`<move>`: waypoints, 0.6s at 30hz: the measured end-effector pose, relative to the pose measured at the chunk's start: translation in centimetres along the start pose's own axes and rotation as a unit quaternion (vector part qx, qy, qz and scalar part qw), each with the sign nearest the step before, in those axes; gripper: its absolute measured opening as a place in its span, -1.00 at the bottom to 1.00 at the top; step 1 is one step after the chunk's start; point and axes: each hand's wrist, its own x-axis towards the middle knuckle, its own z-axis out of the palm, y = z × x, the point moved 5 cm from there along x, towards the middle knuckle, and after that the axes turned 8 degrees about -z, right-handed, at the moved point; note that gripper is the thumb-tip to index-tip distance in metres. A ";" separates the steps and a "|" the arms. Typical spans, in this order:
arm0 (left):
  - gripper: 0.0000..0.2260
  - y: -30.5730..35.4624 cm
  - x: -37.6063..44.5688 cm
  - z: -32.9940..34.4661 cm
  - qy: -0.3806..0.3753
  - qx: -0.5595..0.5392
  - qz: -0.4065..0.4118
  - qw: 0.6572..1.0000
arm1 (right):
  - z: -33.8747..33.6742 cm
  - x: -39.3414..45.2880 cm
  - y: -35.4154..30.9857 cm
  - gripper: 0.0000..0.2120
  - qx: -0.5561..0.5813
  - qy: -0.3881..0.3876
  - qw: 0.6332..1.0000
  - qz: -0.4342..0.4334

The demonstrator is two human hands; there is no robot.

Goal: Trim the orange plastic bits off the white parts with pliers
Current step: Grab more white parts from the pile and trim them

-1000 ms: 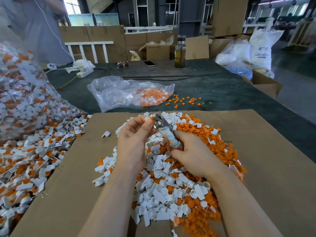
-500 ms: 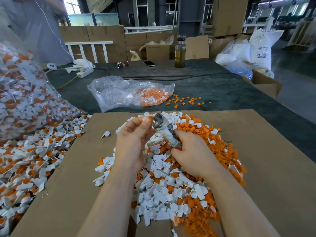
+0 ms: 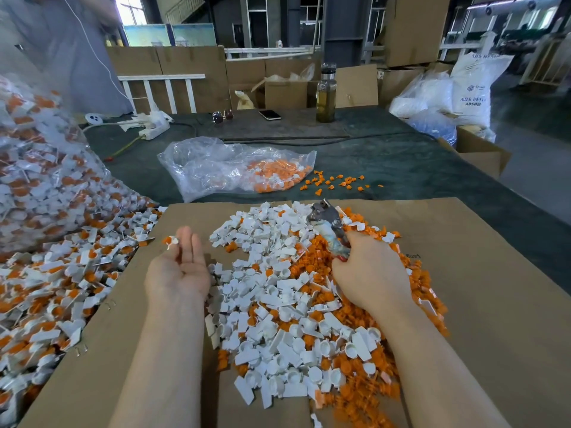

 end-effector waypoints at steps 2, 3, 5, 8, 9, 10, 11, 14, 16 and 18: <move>-0.68 -0.1 -0.2 0.0 -0.011 -0.008 0.003 1.000 | 0.1 0.0 0.0 -0.91 -0.012 0.000 1.000 0.004; -0.67 -0.1 -0.3 0.0 -0.017 -0.010 0.004 1.000 | 0.1 0.0 0.1 -0.90 -0.016 0.000 1.000 0.008; -0.67 0.0 -0.3 -0.1 -0.023 -0.009 0.011 1.000 | 0.1 0.0 0.2 -0.88 -0.022 0.001 1.000 0.015; -0.73 0.3 -0.2 0.1 -0.003 0.115 0.033 0.993 | 0.2 0.1 0.3 -0.87 -0.030 0.002 0.999 0.023; -0.79 0.2 -0.3 0.4 0.003 0.203 0.052 0.978 | 0.3 0.1 0.4 -0.87 -0.031 0.002 0.999 0.025; -0.84 0.2 -0.5 0.6 0.005 0.308 0.085 0.947 | 0.3 0.1 0.4 -0.86 -0.033 0.001 0.999 0.026; -0.86 0.1 -0.6 1.0 0.005 0.424 0.134 0.896 | 0.4 0.1 0.4 -0.86 -0.035 0.001 0.999 0.027; -0.81 -1.0 -0.8 1.9 -0.010 0.702 0.285 0.652 | 0.4 0.0 0.3 -0.86 -0.042 0.000 0.999 0.028; -0.77 -1.6 -0.2 2.0 0.015 0.795 0.332 0.508 | 0.4 0.1 0.3 -0.86 -0.042 0.001 0.999 0.026; -0.76 -1.8 0.2 2.0 0.042 0.841 0.358 0.404 | 0.3 0.1 0.2 -0.86 -0.040 0.004 0.999 0.024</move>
